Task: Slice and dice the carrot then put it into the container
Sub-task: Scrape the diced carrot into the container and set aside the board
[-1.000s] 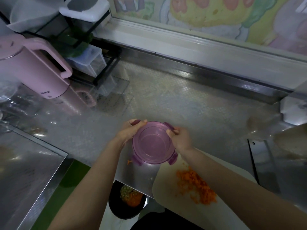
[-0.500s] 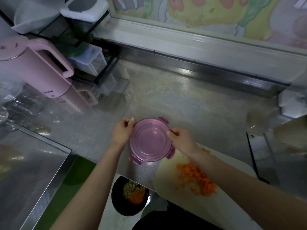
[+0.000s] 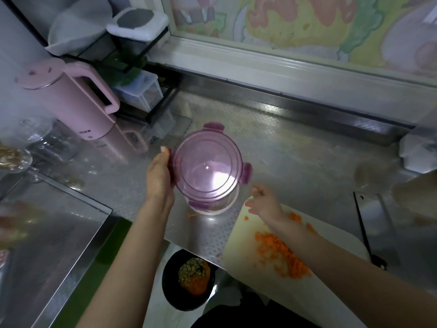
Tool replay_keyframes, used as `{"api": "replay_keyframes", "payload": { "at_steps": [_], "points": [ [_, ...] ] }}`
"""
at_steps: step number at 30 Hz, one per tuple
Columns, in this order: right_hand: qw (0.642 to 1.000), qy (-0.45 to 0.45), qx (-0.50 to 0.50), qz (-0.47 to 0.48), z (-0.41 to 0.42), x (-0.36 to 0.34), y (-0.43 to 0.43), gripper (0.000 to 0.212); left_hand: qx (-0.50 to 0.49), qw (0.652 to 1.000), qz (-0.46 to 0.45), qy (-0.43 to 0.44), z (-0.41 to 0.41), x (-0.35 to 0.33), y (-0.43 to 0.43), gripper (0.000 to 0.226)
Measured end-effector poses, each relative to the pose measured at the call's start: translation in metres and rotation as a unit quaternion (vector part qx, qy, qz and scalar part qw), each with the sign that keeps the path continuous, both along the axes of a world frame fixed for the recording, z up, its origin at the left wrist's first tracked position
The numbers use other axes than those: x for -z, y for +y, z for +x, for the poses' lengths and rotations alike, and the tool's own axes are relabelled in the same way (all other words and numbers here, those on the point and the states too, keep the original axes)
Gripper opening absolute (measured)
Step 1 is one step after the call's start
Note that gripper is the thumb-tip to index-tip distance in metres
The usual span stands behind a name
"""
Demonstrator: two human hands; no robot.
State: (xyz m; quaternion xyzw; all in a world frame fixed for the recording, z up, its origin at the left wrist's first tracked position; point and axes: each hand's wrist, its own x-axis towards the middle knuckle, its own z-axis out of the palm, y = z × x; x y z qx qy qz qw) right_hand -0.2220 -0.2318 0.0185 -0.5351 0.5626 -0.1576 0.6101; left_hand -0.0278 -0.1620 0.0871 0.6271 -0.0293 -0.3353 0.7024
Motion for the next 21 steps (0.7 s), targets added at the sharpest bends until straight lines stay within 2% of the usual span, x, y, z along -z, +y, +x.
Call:
{"api": "replay_keyframes", "payload": {
  "at_steps": [2,4,7,9,16,21],
  "points": [
    [0.999,0.006,-0.028,-0.016,0.003,0.002,0.003,0.025,-0.052,0.997,-0.041,0.029,0.007,-0.001,0.007,0.025],
    [0.990,0.037,-0.107,-0.083,0.006,0.000,0.007,0.028,-0.111,0.992,-0.060,0.022,0.013,0.003,0.016,0.026],
    [0.944,0.100,-0.232,-0.214,0.007,-0.002,0.014,0.045,-0.175,0.984,-0.034,-0.008,0.011,0.017,0.032,0.027],
    [0.912,0.141,-0.284,-0.259,0.007,-0.004,0.019,0.044,-0.218,0.976,-0.021,0.001,0.006,0.030,0.042,0.027],
    [0.888,0.197,-0.307,-0.282,0.005,-0.004,0.014,0.027,-0.284,0.955,-0.016,0.079,-0.010,0.064,0.066,0.018],
    [0.879,0.214,-0.328,-0.274,0.007,-0.009,0.010,0.029,-0.338,0.938,-0.011,0.071,-0.019,0.068,0.068,0.016]
  ]
}}
